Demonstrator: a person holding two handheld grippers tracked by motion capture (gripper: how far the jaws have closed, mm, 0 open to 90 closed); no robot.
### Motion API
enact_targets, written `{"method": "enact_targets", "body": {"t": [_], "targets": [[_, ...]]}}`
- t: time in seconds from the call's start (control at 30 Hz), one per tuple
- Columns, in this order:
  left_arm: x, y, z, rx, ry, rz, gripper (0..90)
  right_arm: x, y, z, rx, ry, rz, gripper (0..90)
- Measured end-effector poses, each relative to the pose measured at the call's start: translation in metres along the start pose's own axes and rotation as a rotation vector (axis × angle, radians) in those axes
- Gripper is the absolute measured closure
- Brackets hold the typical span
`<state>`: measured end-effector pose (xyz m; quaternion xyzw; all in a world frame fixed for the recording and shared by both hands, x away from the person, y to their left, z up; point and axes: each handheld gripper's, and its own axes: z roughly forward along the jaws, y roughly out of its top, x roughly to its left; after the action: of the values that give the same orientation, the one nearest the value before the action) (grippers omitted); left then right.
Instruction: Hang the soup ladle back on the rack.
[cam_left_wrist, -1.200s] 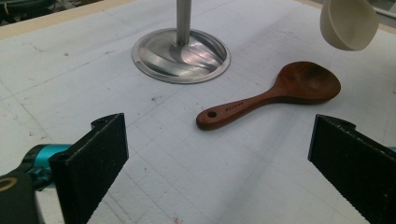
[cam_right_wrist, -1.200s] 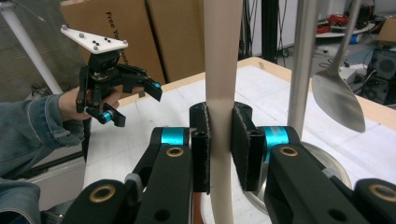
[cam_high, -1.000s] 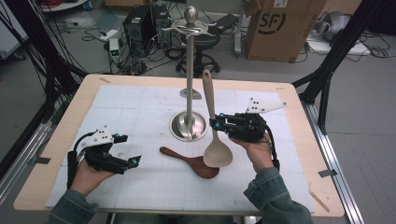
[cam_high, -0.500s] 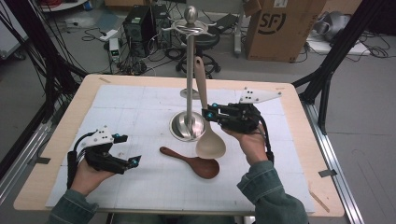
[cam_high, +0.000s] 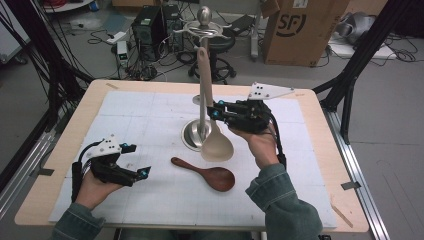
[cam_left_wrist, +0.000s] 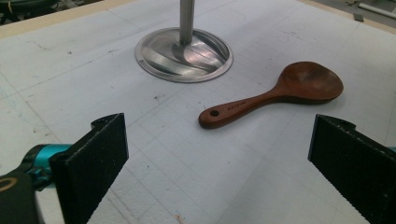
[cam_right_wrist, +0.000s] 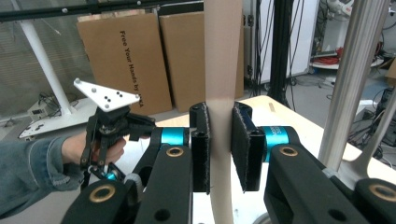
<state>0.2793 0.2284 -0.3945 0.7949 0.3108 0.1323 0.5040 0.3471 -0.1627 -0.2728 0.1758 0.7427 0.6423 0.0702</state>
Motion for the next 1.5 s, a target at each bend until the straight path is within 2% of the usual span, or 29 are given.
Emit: {"method": "enact_targets", "body": {"t": [0.5,1.27,1.4,1.5], "targets": [[0.000,0.000,0.000,0.003,-0.001,0.000,5.6,-0.007,0.011,0.012,-0.006,-0.023,0.019,79.2],[0.000,0.000,-0.001,-0.003,-0.005,0.001,5.6,-0.015,0.008,0.024,-0.001,-0.091,0.025,79.0],[0.000,0.000,-0.001,-0.004,-0.005,0.000,5.6,-0.018,0.007,0.026,-0.004,-0.102,0.047,79.0],[0.000,0.000,-0.001,-0.004,-0.006,0.000,5.5,-0.020,0.007,0.027,-0.005,-0.113,0.040,79.0]]}}
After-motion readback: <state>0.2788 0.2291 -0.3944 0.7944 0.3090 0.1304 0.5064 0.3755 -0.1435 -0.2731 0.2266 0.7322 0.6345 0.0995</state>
